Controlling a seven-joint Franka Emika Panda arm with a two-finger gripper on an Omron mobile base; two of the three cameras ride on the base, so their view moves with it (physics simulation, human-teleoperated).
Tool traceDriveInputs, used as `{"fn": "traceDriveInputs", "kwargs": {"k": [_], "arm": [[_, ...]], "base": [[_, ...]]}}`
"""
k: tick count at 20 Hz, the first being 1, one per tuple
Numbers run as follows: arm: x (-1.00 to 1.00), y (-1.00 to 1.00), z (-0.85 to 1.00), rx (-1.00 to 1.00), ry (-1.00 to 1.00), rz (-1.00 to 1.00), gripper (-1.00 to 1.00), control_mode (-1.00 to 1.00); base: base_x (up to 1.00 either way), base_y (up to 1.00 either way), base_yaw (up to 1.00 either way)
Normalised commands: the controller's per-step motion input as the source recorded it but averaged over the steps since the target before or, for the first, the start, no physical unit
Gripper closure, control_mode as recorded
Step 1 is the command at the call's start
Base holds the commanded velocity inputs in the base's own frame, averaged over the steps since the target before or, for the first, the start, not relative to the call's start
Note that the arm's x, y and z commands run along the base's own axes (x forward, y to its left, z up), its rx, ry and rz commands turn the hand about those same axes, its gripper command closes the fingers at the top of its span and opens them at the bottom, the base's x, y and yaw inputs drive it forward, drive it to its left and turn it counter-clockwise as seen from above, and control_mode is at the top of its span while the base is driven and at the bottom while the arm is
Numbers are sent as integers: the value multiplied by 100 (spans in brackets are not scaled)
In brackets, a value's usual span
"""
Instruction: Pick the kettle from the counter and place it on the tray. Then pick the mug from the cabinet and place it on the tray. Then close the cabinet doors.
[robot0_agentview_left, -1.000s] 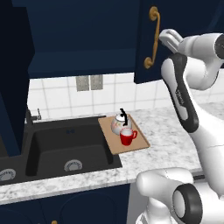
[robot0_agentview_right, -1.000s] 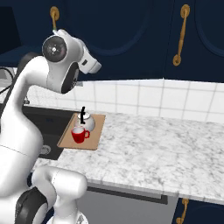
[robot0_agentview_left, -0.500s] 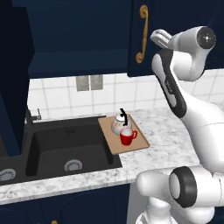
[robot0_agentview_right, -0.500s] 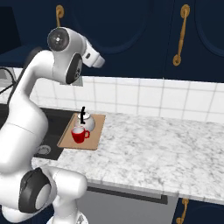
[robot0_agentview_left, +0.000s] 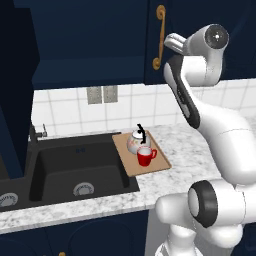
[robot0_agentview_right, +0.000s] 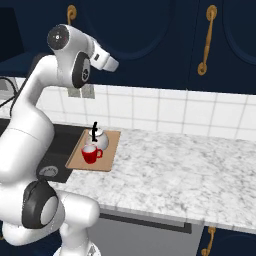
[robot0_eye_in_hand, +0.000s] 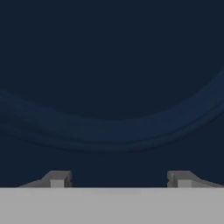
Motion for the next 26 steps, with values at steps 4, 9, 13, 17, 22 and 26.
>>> {"fn": "traceDriveInputs", "kwargs": {"k": [4, 9, 13, 17, 22, 26], "arm": [[23, -13, -27, -10, 0, -8, -100, -100], [-31, -21, -5, -3, 0, 0, -100, -100], [-61, -21, 10, -3, 0, 0, -100, -100], [-74, -18, 13, -8, 0, 0, -100, -100], [-86, -6, 12, -17, 0, 11, -100, -100], [-88, 0, 2, -23, 0, 28, -100, -100]], "base": [[0, 0, 0], [0, 0, 0], [0, 0, 0], [0, 0, 0], [0, 0, 0], [0, 0, 0]]}}
